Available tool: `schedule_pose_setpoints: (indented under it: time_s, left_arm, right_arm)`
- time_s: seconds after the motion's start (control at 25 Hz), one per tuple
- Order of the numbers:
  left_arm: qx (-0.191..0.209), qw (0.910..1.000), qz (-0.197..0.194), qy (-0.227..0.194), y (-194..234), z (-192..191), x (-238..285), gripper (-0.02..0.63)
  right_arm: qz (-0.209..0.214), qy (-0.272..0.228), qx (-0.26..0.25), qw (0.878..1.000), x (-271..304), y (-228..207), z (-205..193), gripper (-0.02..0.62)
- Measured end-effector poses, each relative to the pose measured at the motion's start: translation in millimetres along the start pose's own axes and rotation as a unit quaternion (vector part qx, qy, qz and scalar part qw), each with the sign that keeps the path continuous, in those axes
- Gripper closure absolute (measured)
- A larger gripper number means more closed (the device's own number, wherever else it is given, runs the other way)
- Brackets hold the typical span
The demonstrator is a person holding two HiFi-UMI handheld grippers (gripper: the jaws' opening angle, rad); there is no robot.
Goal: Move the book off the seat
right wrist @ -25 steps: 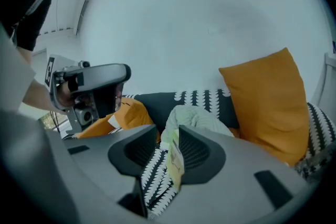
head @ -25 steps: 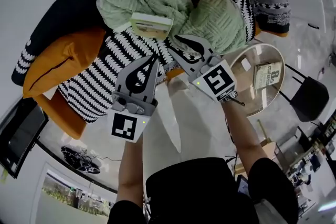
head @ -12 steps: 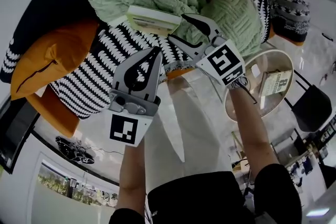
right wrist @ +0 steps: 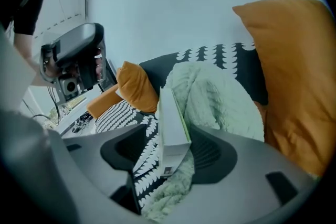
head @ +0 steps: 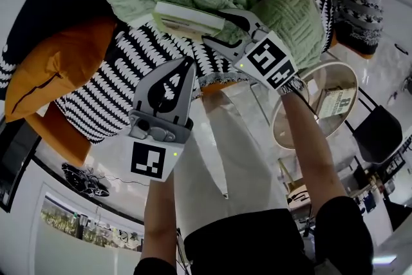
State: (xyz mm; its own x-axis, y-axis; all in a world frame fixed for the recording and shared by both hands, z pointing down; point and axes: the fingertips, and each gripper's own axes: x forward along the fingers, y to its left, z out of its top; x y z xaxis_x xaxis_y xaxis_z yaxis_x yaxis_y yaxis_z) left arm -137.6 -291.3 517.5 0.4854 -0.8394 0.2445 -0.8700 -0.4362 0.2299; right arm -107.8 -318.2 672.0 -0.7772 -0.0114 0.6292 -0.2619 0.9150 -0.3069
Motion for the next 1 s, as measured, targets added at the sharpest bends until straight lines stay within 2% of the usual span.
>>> schedule_pose_setpoints:
  time_s: [0.16,0.6,0.84,1.0]
  left_arm:
    - [-0.006,0.9999,0.008,-0.003,2.6,-3.5,-5.6,0.597]
    - [-0.006,0.9998,0.020,0.003,8.8,-17.7,-25.9,0.597]
    - [-0.014,0.9995,0.030,0.001,14.6,-34.7,-37.5,0.597]
    - [-0.014,0.9995,0.028,-0.001,15.1,-30.3,-42.1,0.597]
  right_arm:
    - [0.017,0.014,0.001,1.000,8.2,9.2,-2.3,0.348]
    - [0.048,0.046,-0.034,0.997,38.7,47.2,-10.9,0.349]
    - [0.044,0.058,-0.039,0.997,56.0,60.4,-25.5,0.350]
    - [0.032,0.067,-0.040,0.996,57.5,61.0,-24.2,0.354]
